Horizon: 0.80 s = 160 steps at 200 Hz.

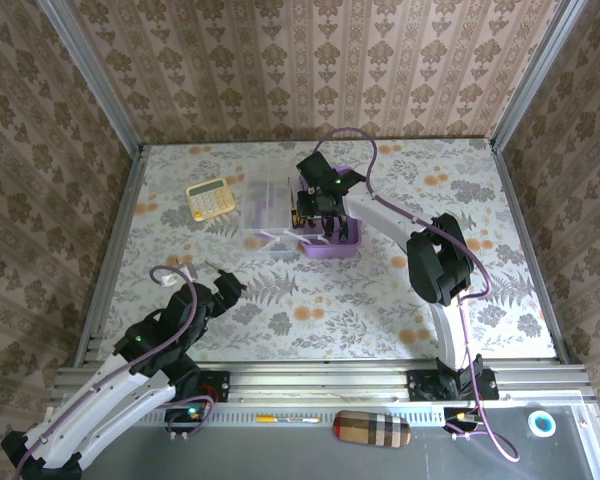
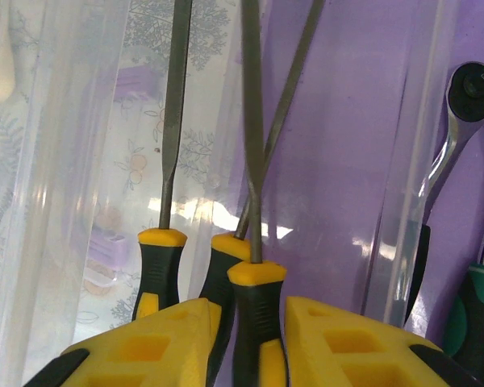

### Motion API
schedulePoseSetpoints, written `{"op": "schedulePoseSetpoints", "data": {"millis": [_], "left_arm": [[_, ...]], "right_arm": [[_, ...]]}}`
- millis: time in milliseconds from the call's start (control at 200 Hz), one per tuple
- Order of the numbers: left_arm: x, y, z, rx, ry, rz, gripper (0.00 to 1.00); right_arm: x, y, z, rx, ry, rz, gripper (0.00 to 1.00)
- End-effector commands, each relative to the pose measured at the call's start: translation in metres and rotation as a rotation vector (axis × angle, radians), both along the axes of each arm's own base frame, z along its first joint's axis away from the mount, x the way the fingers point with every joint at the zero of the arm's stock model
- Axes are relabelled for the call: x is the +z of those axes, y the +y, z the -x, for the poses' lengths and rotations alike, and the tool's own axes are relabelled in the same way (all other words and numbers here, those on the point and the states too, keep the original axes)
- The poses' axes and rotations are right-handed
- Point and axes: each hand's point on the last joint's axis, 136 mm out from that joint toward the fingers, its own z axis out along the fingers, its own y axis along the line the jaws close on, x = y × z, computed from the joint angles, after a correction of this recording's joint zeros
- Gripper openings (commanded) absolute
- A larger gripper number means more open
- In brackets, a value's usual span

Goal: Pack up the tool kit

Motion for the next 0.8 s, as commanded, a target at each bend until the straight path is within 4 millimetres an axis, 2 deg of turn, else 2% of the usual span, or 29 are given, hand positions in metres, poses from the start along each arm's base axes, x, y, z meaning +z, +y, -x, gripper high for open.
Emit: {"op": "schedulePoseSetpoints", "data": {"millis": [0, 300, 405, 470, 555, 625, 705, 795], "left_arm": [[0.012, -0.002, -0.002, 0.003, -0.016, 0.027, 1.0], [0.013, -0.004, -0.003, -0.001, -0.02, 0.036, 1.0], [0.011, -0.008, -0.004, -0.017, -0.024, 0.04, 1.0], [0.012, -0.012, -0.006, -0.036, -0.035, 0.047, 1.0], [0.015, -0.021, -0.009, -0.066, -0.051, 0.056, 1.0], [0.017, -0.032, -0.013, -0.104, -0.06, 0.067, 1.0], [0.018, -0.047, -0.018, -0.153, -0.063, 0.081, 1.0], [0.018, -0.066, -0.023, -0.212, -0.061, 0.098, 1.0]], "right_arm": [[0.024, -0.006, 0.0, -0.022, -0.046, -0.013, 0.34], [0.058, -0.007, 0.003, 0.0, -0.1, -0.047, 0.34], [0.073, -0.014, 0.01, -0.002, -0.132, -0.044, 0.34], [0.083, -0.026, 0.016, -0.012, -0.159, -0.029, 0.34], [0.091, -0.05, 0.026, -0.049, -0.186, -0.003, 0.35], [0.092, -0.079, 0.033, -0.097, -0.193, 0.017, 0.35], [0.081, -0.122, 0.045, -0.181, -0.173, 0.043, 0.37], [0.058, -0.176, 0.062, -0.308, -0.136, 0.071, 0.43]]}}
